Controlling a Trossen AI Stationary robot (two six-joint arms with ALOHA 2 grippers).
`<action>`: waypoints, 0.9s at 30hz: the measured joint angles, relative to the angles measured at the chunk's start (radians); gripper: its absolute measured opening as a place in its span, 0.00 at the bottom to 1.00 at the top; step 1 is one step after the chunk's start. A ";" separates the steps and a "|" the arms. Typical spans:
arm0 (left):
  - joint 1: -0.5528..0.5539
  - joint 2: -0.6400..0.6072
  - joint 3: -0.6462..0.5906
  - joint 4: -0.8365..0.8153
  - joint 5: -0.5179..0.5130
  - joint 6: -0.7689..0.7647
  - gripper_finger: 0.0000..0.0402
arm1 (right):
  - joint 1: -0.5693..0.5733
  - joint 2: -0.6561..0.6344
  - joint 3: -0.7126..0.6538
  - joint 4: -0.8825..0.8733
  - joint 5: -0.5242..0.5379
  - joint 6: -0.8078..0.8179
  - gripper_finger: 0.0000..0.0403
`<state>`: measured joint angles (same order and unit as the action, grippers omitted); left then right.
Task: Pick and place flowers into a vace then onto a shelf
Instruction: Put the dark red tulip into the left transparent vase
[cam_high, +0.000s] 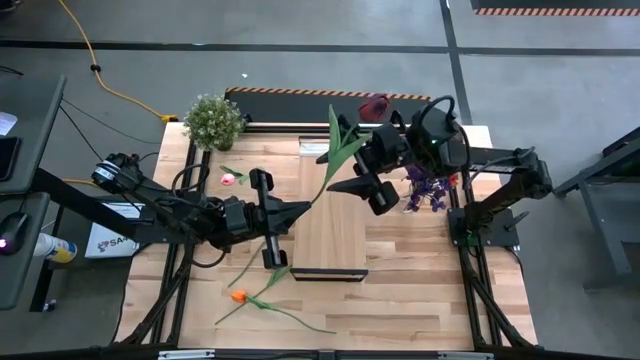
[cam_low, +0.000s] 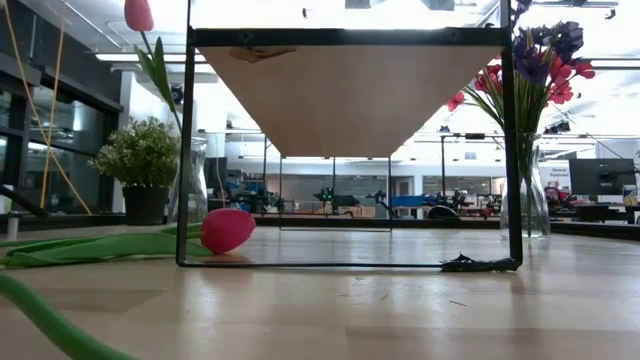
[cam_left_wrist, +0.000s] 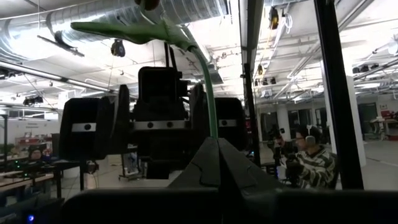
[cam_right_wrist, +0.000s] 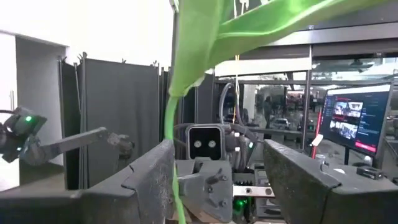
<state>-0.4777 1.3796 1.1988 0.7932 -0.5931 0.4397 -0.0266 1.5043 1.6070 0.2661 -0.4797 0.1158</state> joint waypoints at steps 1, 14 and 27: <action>0.001 0.000 0.000 0.000 -0.001 0.000 0.05 | 0.003 0.001 0.000 0.000 0.000 0.000 0.58; 0.001 0.000 0.000 -0.003 -0.021 0.006 0.05 | 0.016 0.029 0.000 0.055 -0.025 0.064 0.58; 0.001 0.000 0.000 -0.002 -0.021 0.008 0.05 | 0.030 0.029 0.000 0.072 -0.027 0.067 0.58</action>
<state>-0.4770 1.3796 1.1988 0.7910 -0.6140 0.4480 0.0029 1.5333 1.6073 0.3377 -0.5062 0.1829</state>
